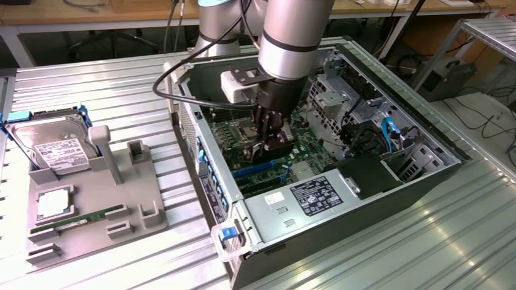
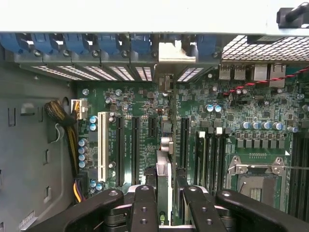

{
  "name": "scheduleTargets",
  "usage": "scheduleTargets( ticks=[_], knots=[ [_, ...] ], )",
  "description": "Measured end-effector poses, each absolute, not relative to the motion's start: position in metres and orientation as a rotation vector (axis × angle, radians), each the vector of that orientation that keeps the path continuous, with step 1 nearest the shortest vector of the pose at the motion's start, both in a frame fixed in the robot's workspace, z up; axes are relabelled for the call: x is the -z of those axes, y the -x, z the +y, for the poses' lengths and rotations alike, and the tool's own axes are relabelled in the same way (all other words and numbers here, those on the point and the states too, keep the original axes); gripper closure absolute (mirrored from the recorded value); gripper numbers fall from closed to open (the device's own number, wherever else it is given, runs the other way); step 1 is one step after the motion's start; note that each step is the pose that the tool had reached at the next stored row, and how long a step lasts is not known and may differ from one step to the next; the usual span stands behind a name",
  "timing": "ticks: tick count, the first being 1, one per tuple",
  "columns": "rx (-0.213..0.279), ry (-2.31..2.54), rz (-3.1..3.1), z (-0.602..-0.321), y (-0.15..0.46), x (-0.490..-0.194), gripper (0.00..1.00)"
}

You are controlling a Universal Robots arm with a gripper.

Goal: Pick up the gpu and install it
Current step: 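Insert the gpu into the slot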

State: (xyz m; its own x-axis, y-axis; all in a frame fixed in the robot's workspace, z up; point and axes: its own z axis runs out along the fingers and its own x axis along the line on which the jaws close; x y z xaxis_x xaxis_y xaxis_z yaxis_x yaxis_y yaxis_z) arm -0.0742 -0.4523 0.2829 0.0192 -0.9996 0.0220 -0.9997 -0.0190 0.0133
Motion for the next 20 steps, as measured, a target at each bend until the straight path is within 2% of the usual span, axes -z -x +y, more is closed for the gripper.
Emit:
scheduleTargets(
  ticks=[20],
  knots=[
    [-0.010,-2.223,-2.184,-0.4523,0.0742,-0.2745,0.74]
  ],
)
